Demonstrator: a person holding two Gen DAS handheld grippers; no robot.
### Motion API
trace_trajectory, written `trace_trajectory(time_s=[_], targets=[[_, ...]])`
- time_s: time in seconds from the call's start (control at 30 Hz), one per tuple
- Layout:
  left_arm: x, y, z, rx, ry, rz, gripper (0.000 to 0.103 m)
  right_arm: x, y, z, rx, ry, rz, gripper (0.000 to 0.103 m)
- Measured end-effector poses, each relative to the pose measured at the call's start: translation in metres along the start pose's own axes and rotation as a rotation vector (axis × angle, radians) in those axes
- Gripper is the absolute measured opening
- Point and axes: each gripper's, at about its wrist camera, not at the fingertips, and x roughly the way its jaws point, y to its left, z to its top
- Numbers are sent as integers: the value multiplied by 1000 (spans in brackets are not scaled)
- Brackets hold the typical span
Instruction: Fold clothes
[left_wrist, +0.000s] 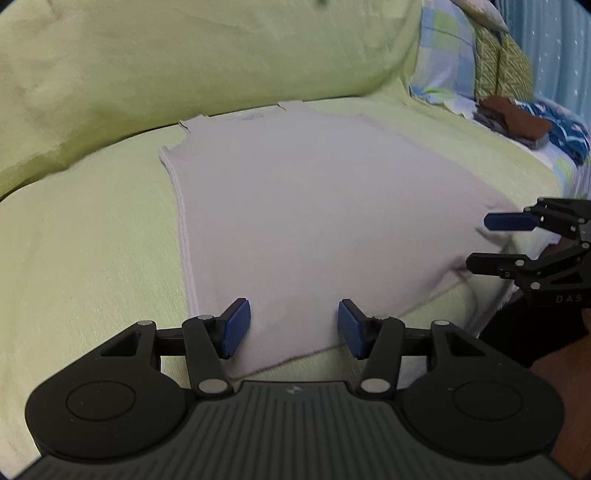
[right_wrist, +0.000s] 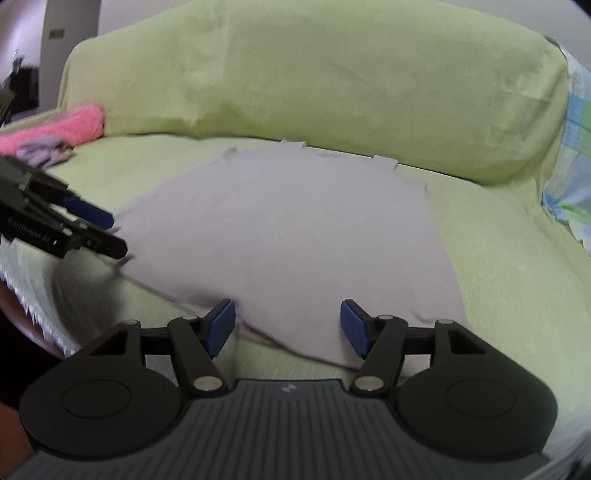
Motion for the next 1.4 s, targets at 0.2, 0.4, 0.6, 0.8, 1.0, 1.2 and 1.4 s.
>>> trace_trajectory(time_s=[0.2, 0.4, 0.6, 0.8, 1.0, 1.2, 1.4], targets=[[10, -4, 1, 35, 25, 22, 57, 22, 5, 10, -48, 17, -28, 58], [2, -1, -4, 19, 14, 15, 57, 12, 13, 3, -87, 43, 14, 58], [3, 1, -8, 33, 38, 36, 57, 12, 6, 9, -53, -7, -9, 58], [-2, 4, -14, 27, 47, 44, 57, 16, 6, 2, -43, 47, -8, 60], [-8, 9, -17, -4, 47, 51, 57, 11, 4, -1, -38, 46, -7, 60], [-13, 27, -14, -83, -11, 63, 57, 4, -6, 4, 1, -29, -27, 61], [-10, 38, -25, -140, -14, 61, 57, 14, -6, -4, -20, 14, -54, 62]])
